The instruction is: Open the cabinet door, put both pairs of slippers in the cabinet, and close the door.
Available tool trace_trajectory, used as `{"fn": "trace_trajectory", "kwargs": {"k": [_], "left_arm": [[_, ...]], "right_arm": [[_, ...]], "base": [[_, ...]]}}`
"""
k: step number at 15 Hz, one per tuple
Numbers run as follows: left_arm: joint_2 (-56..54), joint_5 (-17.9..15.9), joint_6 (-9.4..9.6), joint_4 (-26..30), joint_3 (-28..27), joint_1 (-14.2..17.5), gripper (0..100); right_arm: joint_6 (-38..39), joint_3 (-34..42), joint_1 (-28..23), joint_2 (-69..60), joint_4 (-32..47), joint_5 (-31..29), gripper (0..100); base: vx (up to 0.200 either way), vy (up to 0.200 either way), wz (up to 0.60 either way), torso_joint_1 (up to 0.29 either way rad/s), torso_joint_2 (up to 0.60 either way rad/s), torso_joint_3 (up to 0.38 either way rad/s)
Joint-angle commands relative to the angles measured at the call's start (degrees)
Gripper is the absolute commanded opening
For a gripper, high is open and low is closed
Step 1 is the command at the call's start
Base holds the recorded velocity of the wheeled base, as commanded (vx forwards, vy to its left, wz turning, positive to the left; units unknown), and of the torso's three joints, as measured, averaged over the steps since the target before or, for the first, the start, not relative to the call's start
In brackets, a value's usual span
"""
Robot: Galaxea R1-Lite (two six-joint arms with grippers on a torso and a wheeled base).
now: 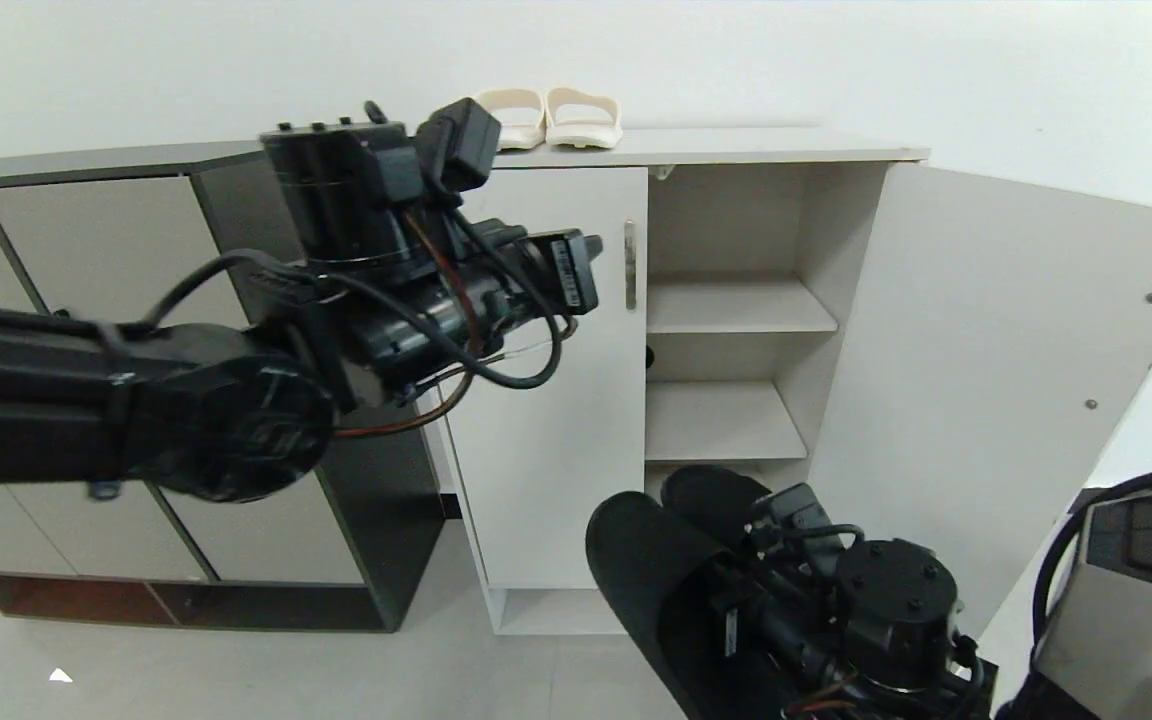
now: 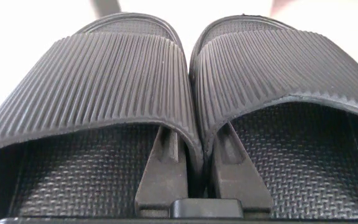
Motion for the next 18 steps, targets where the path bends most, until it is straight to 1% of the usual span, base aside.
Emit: {"fn": "trace_trajectory", "kwargs": {"k": [1, 2, 3, 4, 5, 6, 7, 8, 9, 10, 11, 12, 13, 14, 15, 16, 17, 18], "left_arm": [[-18.7, 8.3, 3.57, 2.4, 18.7, 4.8, 0], [-26.5, 11.9, 3.66, 2.5, 26.8, 5.1, 0], [-34.1, 14.2, 4.27, 2.6, 33.9, 5.3, 0], [-40.9, 15.9, 6.56, 3.8, 39.1, 6.5, 0], [-45.7, 17.9, 10.16, 5.7, 42.0, 7.9, 0], [-54.7, 22.9, 14.99, 9.9, 46.3, 10.3, 0], [-61.5, 26.5, 15.08, 14.2, 49.4, 11.8, 0], [-67.5, 28.0, 14.73, 18.2, 51.5, 13.7, 0], [-71.3, 28.8, 13.50, 21.1, 53.1, 16.2, 0], [-79.4, 29.3, 12.80, 26.2, 57.2, 24.5, 0], [-85.4, 29.1, 12.88, 29.9, 60.2, 29.6, 0], [-91.1, 28.0, 13.15, 33.2, 62.7, 32.5, 0], [-98.1, 24.1, 14.11, 37.0, 64.8, 33.6, 0], [-100.7, 17.6, 14.11, 38.3, 67.1, 33.5, 0], [-100.7, 13.3, 13.41, 36.8, 68.0, 33.5, 0], [-100.7, 0.0, 10.34, 35.3, 68.6, 33.5, 0], [-100.7, -3.2, 10.86, 37.9, 68.5, 33.5, 0], [-100.7, -3.3, 12.09, 37.7, 68.5, 33.5, 0]], "right_arm": [[-0.8, -6.1, -3.0, 1.1, 5.8, -3.0, 0], [-0.8, -7.5, -3.7, -0.3, 10.6, -5.9, 0], [-0.5, -9.0, -3.9, -0.8, 12.8, -7.4, 0], [-0.5, -9.7, -4.0, -1.0, 12.8, -7.6, 0], [-0.5, -9.7, -4.0, -1.5, 13.0, -8.0, 0], [-0.6, -10.5, -4.0, -1.5, 13.3, -9.9, 0], [-0.6, -10.5, -4.0, -1.3, 13.4, -10.4, 0], [-0.6, -10.6, -4.0, -1.3, 13.4, -10.4, 0], [-0.6, -10.6, -4.0, -1.5, 13.3, -10.4, 0], [-0.6, -10.6, -4.0, -1.7, 13.3, -10.4, 0], [-0.6, -10.5, -4.2, -1.7, 13.3, -10.4, 0], [-0.6, -10.5, -4.3, -1.7, 13.3, -10.4, 0], [-0.6, -10.5, -4.3, -1.6, 13.3, -10.4, 0], [-0.6, -10.5, -4.3, -1.6, 13.2, -10.4, 0], [-0.6, -10.5, -4.3, -1.6, 13.2, -10.4, 0], [-0.7, -10.0, -4.2, -1.5, 13.2, -10.4, 0], [-0.7, -10.1, -4.2, -1.3, 13.1, -10.4, 0], [-0.7, -9.8, -4.2, -1.3, 13.1, -10.4, 0]], "base": [[0.000, 0.000, 0.00, 0.000, 0.00, 0.000], [0.000, 0.000, 0.00, 0.000, 0.00, 0.000], [0.000, 0.000, 0.00, 0.000, 0.00, 0.000], [0.000, 0.000, 0.00, 0.000, 0.00, 0.000], [0.000, 0.000, 0.00, 0.000, 0.00, 0.000], [0.000, 0.000, 0.00, 0.000, 0.00, 0.000], [0.000, 0.000, 0.00, 0.000, 0.00, 0.000], [0.000, 0.000, 0.00, 0.000, 0.00, 0.000], [0.000, 0.000, 0.00, 0.000, 0.00, 0.000], [0.000, 0.000, 0.00, 0.000, 0.00, 0.000], [0.000, 0.000, 0.00, 0.000, 0.00, 0.000], [0.000, 0.000, 0.00, 0.000, 0.00, 0.000], [0.000, 0.000, 0.00, 0.000, 0.00, 0.000], [0.000, 0.000, 0.00, 0.000, 0.00, 0.000], [0.000, 0.000, 0.00, 0.000, 0.00, 0.000], [0.000, 0.000, 0.00, 0.000, 0.00, 0.000], [0.000, 0.000, 0.00, 0.000, 0.00, 0.000], [0.000, 0.000, 0.00, 0.000, 0.00, 0.000]]}}
